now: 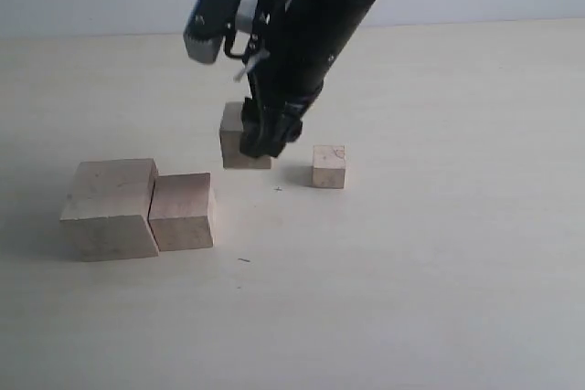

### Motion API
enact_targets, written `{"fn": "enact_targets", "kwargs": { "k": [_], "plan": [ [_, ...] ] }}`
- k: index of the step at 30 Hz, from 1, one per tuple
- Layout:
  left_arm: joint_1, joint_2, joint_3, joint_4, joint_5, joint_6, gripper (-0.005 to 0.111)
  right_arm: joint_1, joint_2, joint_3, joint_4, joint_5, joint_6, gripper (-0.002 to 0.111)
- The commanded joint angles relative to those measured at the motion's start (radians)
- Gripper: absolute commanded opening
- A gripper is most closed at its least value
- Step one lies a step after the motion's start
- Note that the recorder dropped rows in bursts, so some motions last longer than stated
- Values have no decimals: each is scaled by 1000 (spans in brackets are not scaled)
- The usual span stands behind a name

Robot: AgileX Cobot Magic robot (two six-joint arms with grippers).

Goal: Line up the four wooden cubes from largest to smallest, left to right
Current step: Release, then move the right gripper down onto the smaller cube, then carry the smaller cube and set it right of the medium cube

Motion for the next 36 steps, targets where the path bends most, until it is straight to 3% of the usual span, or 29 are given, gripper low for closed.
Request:
{"fn": "enact_targets", "kwargs": {
  "k": [1, 15, 36],
  "plan": [
    [3, -6, 3, -10, -7, 2, 0, -4, 49, 63, 16, 8, -60, 1],
    [3, -6, 3, -10, -7, 2, 0, 101, 197, 70, 18, -144, -132, 1],
    [3, -6, 3, -10, -7, 2, 0, 101, 201, 70, 21, -181, -134, 1]
  ]
}}
